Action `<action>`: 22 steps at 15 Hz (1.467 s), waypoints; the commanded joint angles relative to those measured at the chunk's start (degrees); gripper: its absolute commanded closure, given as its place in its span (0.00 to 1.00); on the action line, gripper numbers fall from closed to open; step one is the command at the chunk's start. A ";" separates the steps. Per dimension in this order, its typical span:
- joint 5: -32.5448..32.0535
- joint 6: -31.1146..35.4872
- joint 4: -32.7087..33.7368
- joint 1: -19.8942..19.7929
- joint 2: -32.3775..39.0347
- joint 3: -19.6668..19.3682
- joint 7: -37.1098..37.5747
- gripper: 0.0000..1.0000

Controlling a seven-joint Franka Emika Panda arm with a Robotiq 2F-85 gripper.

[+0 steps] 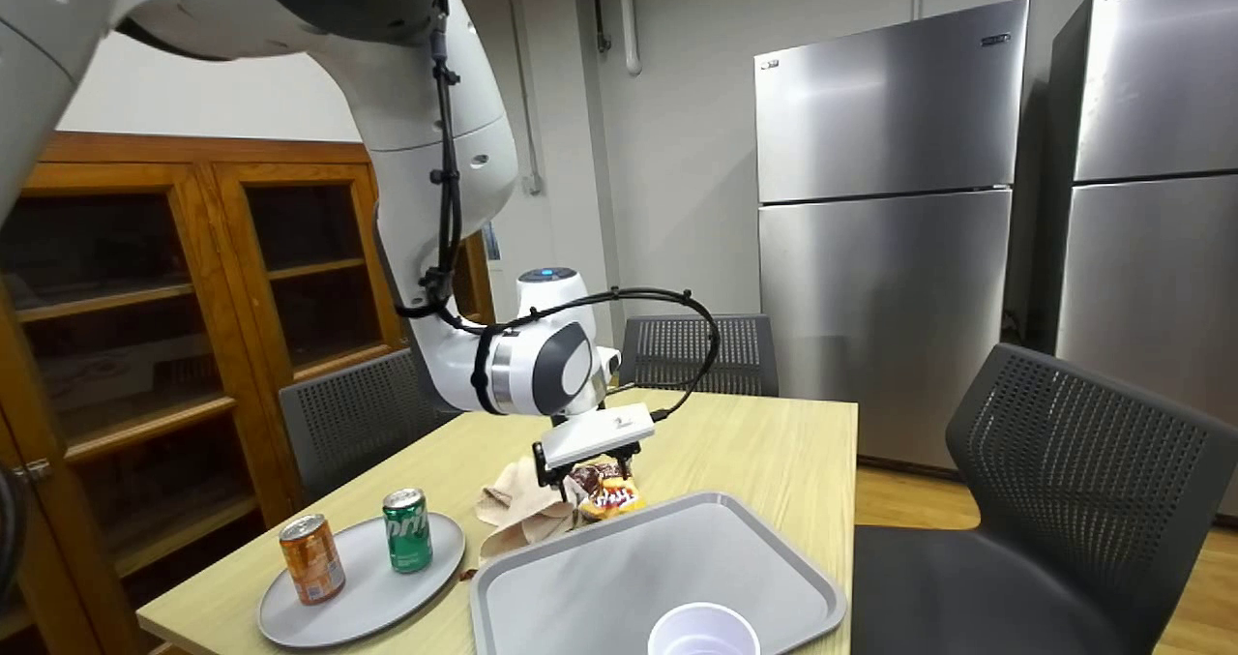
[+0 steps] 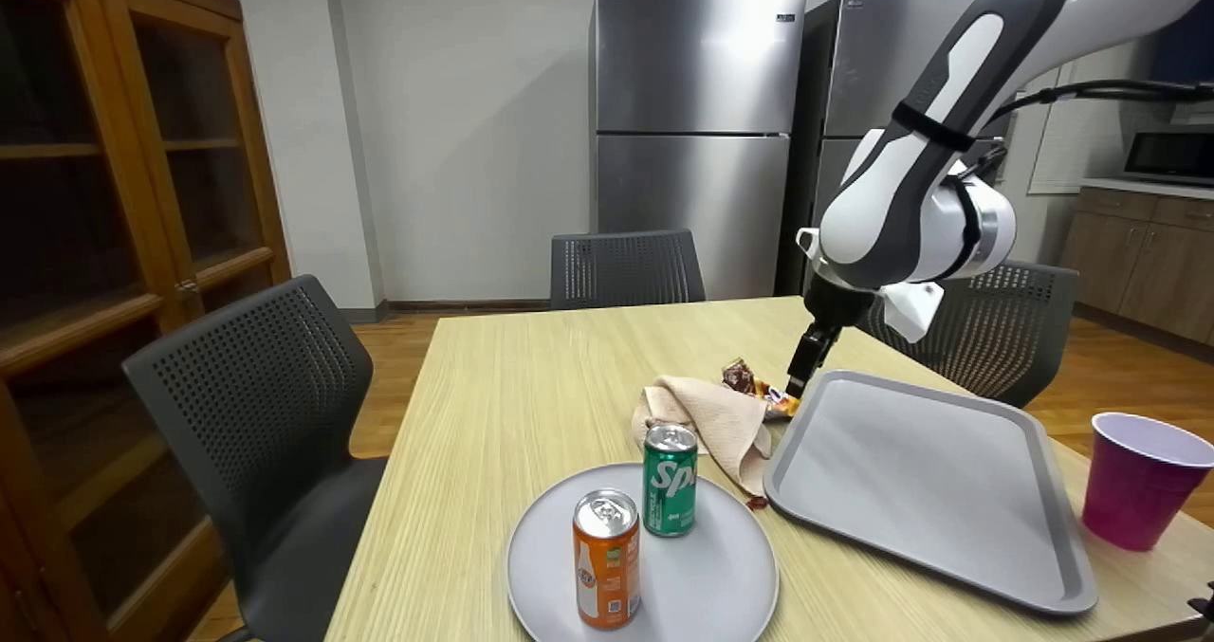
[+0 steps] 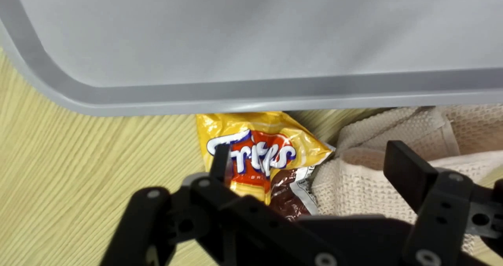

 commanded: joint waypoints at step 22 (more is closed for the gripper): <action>5.63 -0.27 -8.11 -1.65 -8.68 2.03 11.63 0.00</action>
